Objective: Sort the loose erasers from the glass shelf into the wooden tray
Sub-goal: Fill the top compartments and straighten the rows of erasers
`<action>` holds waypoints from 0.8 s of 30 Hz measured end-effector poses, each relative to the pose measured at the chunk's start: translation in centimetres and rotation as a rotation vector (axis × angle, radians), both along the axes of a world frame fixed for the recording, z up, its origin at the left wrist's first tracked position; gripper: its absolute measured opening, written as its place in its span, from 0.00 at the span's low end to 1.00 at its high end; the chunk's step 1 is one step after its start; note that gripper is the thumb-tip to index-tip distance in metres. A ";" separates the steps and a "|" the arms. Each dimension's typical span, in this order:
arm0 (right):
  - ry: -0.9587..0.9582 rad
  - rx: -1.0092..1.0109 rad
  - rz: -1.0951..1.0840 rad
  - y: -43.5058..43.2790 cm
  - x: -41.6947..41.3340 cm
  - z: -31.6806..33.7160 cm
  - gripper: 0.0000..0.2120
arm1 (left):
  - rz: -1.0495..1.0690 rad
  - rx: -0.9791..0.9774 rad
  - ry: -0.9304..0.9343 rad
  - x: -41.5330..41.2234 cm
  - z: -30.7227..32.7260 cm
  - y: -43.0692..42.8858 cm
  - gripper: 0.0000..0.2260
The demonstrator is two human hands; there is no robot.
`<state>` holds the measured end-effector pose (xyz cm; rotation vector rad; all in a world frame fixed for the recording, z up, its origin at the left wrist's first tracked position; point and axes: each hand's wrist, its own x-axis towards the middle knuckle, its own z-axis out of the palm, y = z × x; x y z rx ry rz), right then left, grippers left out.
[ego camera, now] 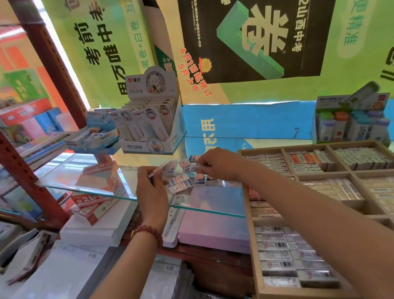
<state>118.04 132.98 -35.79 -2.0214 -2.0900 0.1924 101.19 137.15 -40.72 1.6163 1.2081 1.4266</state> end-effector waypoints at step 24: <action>0.648 -0.049 -0.041 2.0 -2.3 0.0 0.12 | -0.241 0.125 0.452 -0.8 -0.9 0.7 0.10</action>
